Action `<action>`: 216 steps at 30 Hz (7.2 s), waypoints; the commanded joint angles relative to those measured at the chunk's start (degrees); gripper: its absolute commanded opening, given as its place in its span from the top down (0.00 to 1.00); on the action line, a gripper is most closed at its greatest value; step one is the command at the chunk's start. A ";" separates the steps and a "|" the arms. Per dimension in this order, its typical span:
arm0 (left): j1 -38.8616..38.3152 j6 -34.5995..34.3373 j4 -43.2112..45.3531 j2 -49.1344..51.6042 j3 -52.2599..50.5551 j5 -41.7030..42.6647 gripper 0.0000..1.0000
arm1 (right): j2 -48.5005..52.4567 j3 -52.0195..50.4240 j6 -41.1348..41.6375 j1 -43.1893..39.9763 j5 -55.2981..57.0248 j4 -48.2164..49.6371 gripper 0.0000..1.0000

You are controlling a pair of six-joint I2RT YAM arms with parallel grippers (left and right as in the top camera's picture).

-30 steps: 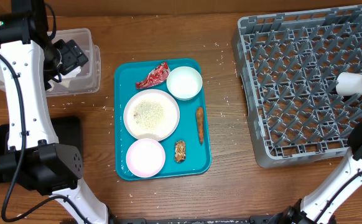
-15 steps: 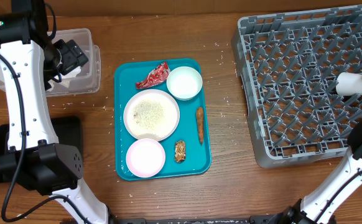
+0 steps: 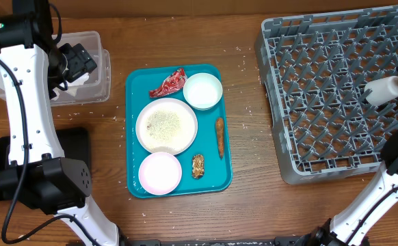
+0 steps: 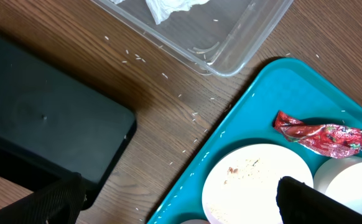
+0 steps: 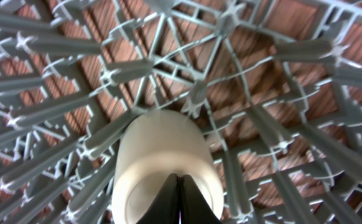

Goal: Sort waste into correct bins and load items into the dishwasher
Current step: 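Lower the cup into the rack and adjust its placement, then open the right gripper and lift away from the cup, then move the right gripper over the small white bowl at the tray's top, then grip the small white bowl's rim with the right gripper and lift, then carry the bowl right and set it into the dish rack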

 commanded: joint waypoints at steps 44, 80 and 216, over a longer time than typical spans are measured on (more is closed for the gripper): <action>-0.04 1.11 0.07 -0.24 0.24 -0.74 0.00 | -2.62 0.42 0.81 3.13 3.08 -0.15 0.94; -0.04 1.11 0.07 -0.24 0.24 -0.74 0.00 | -0.13 0.07 -2.12 4.00 -5.90 -0.68 0.96; -0.04 1.11 0.09 -0.24 0.24 -0.57 0.00 | -7.98 4.37 1.29 11.45 -53.48 26.64 0.96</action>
